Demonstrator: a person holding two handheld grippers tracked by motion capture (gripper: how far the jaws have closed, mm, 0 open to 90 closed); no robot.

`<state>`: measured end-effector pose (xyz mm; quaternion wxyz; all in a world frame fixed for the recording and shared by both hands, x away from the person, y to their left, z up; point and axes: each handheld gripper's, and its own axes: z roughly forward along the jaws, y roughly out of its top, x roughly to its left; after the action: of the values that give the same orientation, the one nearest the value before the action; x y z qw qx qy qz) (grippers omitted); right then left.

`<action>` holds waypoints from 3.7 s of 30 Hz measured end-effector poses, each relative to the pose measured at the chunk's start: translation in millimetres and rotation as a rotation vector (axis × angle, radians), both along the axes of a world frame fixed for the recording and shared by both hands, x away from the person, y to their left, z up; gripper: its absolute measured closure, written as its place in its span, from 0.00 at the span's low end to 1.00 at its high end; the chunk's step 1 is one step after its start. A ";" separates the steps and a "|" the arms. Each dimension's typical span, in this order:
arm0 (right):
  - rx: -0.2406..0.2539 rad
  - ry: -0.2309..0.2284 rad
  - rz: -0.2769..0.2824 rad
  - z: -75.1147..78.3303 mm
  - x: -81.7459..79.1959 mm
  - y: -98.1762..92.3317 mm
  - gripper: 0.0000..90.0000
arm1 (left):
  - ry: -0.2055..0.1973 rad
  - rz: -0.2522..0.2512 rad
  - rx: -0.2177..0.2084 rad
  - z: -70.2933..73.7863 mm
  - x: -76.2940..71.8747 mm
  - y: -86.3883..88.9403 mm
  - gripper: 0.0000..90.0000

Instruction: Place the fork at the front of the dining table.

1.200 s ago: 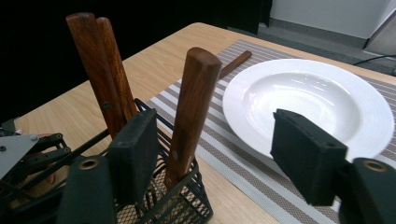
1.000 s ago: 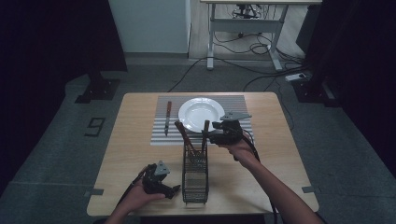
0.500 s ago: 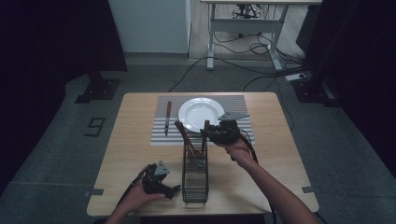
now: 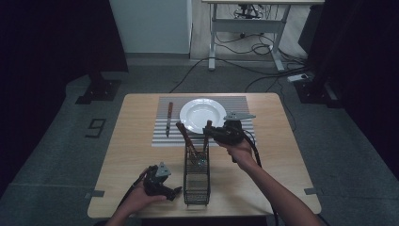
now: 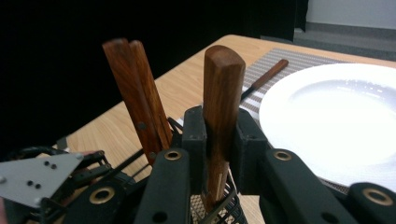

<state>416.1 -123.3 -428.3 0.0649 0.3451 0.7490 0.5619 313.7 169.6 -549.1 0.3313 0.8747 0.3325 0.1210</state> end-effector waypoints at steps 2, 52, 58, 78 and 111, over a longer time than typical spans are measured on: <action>0.015 -0.004 -0.001 2.5 -0.9 -2.6 0.87 | 0.000 -0.002 0.003 0.1 0.1 0.2 0.00; 0.251 -0.238 -0.099 77.7 -26.2 -77.7 0.89 | 0.000 -0.001 0.003 0.1 0.0 0.1 0.00; 0.234 -0.240 -0.129 76.4 -24.1 -86.6 0.89 | 0.000 -0.003 0.005 0.2 0.1 0.2 0.00; 0.140 -0.193 -0.194 53.8 -6.3 -92.5 0.89 | 0.000 -0.002 0.005 0.1 0.1 0.2 0.00; 0.035 -0.132 -0.325 19.0 24.1 -112.9 0.89 | 0.000 -0.002 0.004 0.1 0.1 0.2 0.00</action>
<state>440.1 -236.3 -409.3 0.1979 0.4250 0.6674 0.5786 313.8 169.8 -549.0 0.3298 0.8756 0.3314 0.1214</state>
